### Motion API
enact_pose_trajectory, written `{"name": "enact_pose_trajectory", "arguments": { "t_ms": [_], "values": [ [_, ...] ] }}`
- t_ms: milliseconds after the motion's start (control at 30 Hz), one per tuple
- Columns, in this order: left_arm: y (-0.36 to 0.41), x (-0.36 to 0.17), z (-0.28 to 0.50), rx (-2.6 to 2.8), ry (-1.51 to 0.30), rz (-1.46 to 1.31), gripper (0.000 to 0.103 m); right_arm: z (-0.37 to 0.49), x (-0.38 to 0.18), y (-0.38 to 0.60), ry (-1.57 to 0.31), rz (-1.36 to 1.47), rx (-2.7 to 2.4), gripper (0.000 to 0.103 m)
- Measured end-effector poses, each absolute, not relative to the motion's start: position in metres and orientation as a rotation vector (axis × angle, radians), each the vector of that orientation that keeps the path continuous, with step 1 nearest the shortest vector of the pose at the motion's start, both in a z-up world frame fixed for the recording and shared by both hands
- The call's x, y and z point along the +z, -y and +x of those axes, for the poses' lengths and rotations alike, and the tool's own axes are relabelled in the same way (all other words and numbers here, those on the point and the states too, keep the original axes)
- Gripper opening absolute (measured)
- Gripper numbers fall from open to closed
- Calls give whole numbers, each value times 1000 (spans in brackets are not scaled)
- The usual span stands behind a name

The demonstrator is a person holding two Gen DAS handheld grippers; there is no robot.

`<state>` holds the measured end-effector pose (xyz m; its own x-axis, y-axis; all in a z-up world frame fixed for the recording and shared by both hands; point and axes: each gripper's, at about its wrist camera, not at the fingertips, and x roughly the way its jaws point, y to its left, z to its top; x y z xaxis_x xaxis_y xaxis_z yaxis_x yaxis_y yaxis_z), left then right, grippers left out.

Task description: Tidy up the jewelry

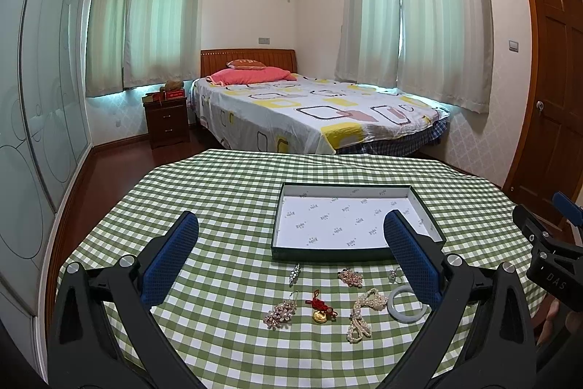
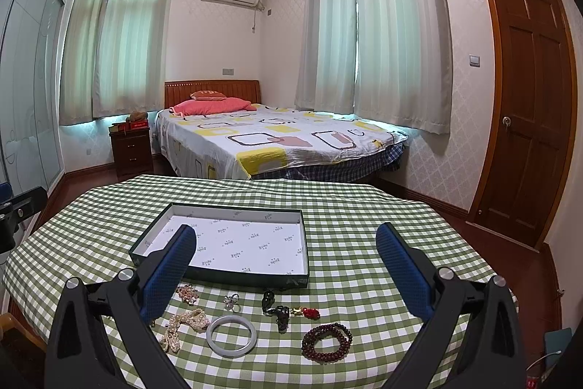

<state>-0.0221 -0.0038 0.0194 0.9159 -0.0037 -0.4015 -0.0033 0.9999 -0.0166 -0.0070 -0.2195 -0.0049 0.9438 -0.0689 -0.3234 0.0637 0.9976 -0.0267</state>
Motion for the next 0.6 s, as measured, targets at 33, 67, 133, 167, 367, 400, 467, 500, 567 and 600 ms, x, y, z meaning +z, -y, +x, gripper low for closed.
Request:
{"name": "enact_pose_trajectory", "arguments": {
  "t_ms": [33,67,133,167,367,400,467,500,567,600],
  "values": [
    [4,19,-22,0,-413,-17,99,-8,-6,219,-329,-16,-68,96],
    [4,19,-22,1,-413,-16,99,-8,-6,219,-328,-15,-67,96],
    [4,19,-22,-1,-414,-18,99,-8,-7,218,-326,-18,-68,96],
    [3,19,-22,-1,-414,-18,99,-8,-6,219,-326,-19,-69,96],
    [2,19,-23,-2,-419,-20,99,-8,-7,218,-327,-19,-69,96],
    [2,18,-23,-2,-419,-19,99,-8,-5,218,-328,-19,-69,96],
    [2,18,-23,-1,-419,-19,99,-9,-6,218,-327,-19,-68,96],
    [2,18,-23,-1,-419,-20,99,-8,-6,218,-328,-18,-68,96],
    [2,18,-23,-1,-420,-21,99,-9,-7,218,-327,-19,-69,96],
    [3,17,-23,-1,-421,-21,99,-8,-6,218,-328,-19,-69,96]
  ]
}}
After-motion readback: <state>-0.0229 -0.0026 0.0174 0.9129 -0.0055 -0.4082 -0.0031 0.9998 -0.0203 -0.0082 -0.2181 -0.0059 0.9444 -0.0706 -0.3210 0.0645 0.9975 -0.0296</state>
